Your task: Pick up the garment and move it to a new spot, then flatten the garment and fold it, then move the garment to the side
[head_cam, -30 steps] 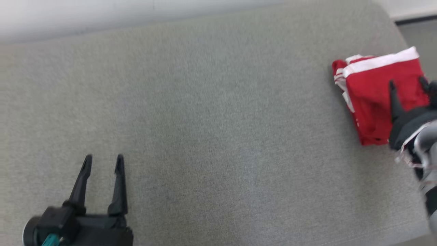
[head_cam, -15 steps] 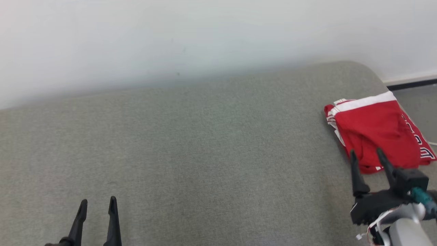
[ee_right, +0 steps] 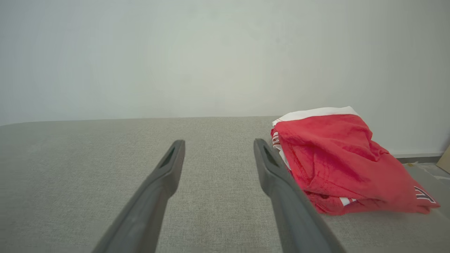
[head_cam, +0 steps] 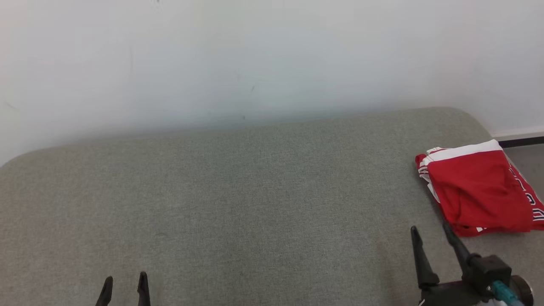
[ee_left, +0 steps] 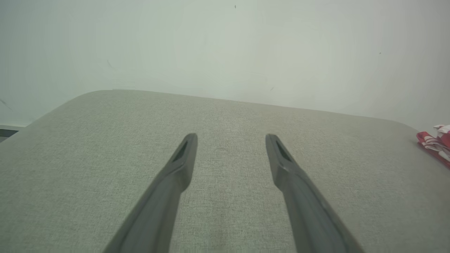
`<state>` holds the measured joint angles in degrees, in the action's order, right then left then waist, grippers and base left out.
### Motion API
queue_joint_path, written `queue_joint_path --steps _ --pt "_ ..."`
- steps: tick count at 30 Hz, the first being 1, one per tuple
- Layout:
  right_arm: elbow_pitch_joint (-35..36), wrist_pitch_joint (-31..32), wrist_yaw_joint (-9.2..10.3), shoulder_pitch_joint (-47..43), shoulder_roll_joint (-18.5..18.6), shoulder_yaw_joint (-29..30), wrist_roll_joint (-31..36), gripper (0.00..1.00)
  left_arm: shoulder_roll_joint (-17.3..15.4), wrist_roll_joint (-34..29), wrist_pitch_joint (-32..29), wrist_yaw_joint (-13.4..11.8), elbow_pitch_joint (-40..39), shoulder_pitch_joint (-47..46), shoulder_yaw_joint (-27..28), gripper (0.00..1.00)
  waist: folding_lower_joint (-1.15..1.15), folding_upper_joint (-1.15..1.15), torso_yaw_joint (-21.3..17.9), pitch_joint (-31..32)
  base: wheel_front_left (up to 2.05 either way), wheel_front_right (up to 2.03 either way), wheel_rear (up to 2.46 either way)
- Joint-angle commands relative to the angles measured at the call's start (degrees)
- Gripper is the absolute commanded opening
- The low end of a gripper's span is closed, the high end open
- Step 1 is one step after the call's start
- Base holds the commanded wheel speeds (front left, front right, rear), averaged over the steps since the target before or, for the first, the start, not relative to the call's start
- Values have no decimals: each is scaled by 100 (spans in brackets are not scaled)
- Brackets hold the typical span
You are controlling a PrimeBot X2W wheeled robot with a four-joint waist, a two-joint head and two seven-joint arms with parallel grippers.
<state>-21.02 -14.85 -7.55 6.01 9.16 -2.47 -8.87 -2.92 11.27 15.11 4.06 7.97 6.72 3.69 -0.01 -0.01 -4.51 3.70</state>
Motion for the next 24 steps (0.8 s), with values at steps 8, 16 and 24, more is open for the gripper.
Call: queue_joint_path --steps 8,16,24 --pt "150 -34 17 -370 -131 -306 70 100 2 54 -2 -51 144 217 -14 100 1 1 6 174 0 0 0" --pt "179 -36 17 -317 -66 -383 -14 100 2 0 -2 -65 190 246 -31 100 1 1 65 204 0 0 0" --pt "108 -34 17 -201 -45 -384 12 100 2 -68 -2 -15 267 89 5 100 1 1 107 151 0 0 0"
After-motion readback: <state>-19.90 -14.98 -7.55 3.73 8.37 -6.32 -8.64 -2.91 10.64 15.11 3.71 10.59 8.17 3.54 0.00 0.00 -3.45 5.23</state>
